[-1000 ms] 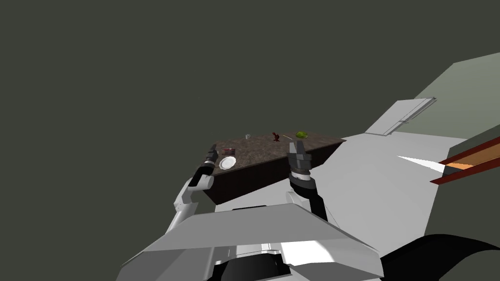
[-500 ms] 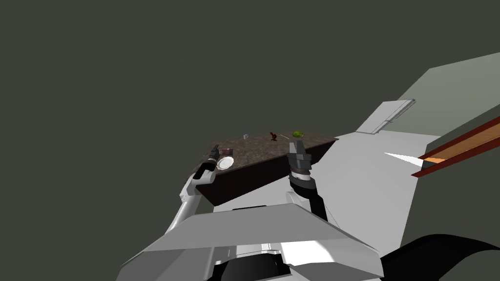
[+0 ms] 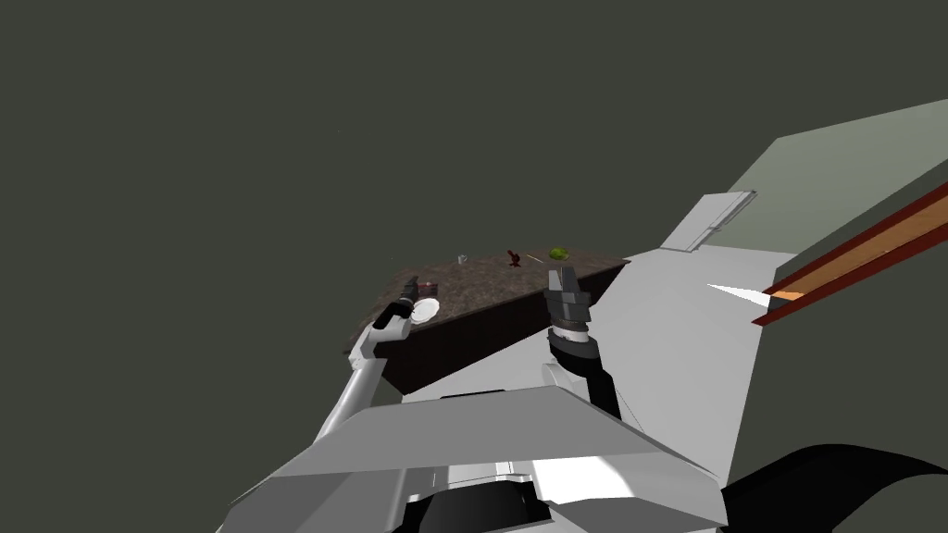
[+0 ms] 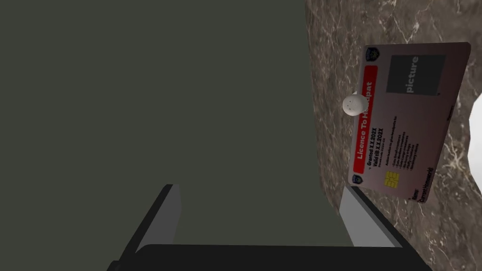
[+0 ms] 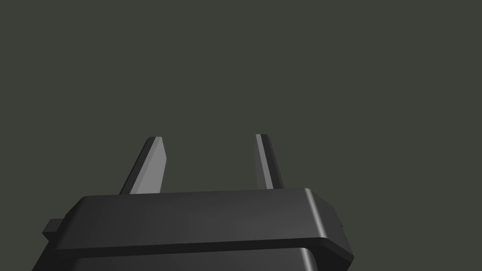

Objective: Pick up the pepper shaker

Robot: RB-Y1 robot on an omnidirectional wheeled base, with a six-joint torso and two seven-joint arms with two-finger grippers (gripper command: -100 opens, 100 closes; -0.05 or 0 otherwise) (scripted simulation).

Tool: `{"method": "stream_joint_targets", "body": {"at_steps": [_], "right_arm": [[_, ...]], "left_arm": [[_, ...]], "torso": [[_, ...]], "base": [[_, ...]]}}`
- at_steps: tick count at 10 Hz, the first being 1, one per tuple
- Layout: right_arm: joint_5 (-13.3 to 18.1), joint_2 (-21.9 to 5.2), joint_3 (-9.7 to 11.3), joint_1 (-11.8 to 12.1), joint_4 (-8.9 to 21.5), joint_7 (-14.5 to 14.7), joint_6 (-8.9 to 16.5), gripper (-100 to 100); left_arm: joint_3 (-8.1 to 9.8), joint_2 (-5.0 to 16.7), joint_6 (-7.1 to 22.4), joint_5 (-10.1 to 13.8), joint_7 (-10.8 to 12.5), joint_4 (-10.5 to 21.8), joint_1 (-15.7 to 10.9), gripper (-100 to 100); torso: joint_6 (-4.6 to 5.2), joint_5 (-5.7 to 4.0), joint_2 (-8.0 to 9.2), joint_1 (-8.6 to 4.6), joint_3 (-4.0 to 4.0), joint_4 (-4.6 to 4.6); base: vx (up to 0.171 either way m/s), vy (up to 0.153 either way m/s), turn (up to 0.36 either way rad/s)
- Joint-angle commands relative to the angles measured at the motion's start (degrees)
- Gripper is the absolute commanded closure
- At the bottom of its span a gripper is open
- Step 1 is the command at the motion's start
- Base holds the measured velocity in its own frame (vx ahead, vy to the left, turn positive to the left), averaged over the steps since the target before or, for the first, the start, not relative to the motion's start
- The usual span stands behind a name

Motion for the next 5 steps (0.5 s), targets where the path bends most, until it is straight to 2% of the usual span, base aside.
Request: {"method": "stream_joint_targets", "body": {"at_steps": [1,2,3,4,5], "right_arm": [[0.0,0.0,0.0,0.0,0.0,0.0,0.0,0],[0.0,0.0,0.0,0.0,0.0,0.0,0.0,0],[0.0,0.0,0.0,0.0,0.0,0.0,0.0,0],[0.0,0.0,0.0,0.0,0.0,0.0,0.0,0],[0.0,0.0,0.0,0.0,0.0,0.0,0.0,0]], "left_arm": [[0.24,0.46,2.86,0.27,-0.51,2.14,-2.22,-100],[0.24,0.46,4.33,0.27,-0.51,2.14,-2.22,-100],[0.4,0.95,6.21,0.47,-1.05,4.07,-4.1,-100],[0.4,0.95,7.42,0.47,-1.05,4.07,-4.1,-100],[0.52,1.52,9.43,0.66,-1.66,5.96,-5.92,-100]], "torso": [[0.0,0.0,0.0,0.0,0.0,0.0],[0.02,0.0,-0.02,0.0,-0.01,0.0],[0.0,0.01,-0.01,0.02,-0.01,0.0],[0.02,0.0,-0.02,0.02,-0.01,0.0],[-0.01,0.01,-0.02,0.03,-0.01,-0.01]], "base": [[0.003,-0.006,-0.093],[0.004,-0.002,-0.046],[0.005,-0.003,-0.083],[0.006,0.0,-0.06],[0.009,0.001,-0.078]]}}
